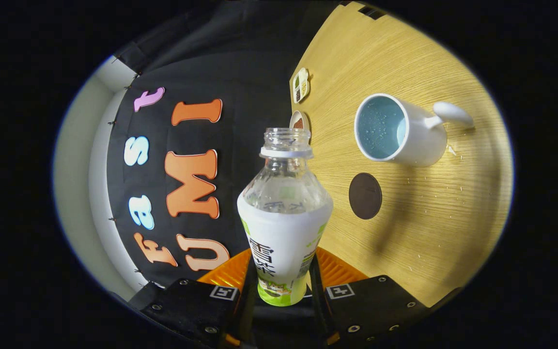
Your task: Take the bottle from table, then pour the juice into the cup, finally place the bottle on the coaster
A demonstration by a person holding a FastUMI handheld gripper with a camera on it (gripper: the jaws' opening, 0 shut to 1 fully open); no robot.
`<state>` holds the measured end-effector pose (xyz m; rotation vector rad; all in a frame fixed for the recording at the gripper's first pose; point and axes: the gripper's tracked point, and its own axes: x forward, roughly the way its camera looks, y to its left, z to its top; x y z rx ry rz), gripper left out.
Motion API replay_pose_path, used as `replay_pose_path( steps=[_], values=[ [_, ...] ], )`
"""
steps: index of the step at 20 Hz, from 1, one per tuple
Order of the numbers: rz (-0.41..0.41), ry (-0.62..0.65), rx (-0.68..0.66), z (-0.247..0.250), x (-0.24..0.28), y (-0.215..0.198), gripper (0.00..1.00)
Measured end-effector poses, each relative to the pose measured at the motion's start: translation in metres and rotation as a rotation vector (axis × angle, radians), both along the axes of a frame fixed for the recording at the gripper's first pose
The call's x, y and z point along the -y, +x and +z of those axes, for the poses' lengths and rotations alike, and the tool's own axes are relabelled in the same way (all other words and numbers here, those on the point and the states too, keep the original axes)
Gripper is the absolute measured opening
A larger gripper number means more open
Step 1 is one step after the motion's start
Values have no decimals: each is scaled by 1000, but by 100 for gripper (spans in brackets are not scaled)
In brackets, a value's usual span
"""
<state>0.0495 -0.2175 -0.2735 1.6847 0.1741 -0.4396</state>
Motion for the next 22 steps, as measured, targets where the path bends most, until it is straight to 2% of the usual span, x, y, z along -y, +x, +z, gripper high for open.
replay_pose_path(
  steps=[22],
  values=[
    [-40, 136, 29, -3, 11, 6, 52]
  ],
)
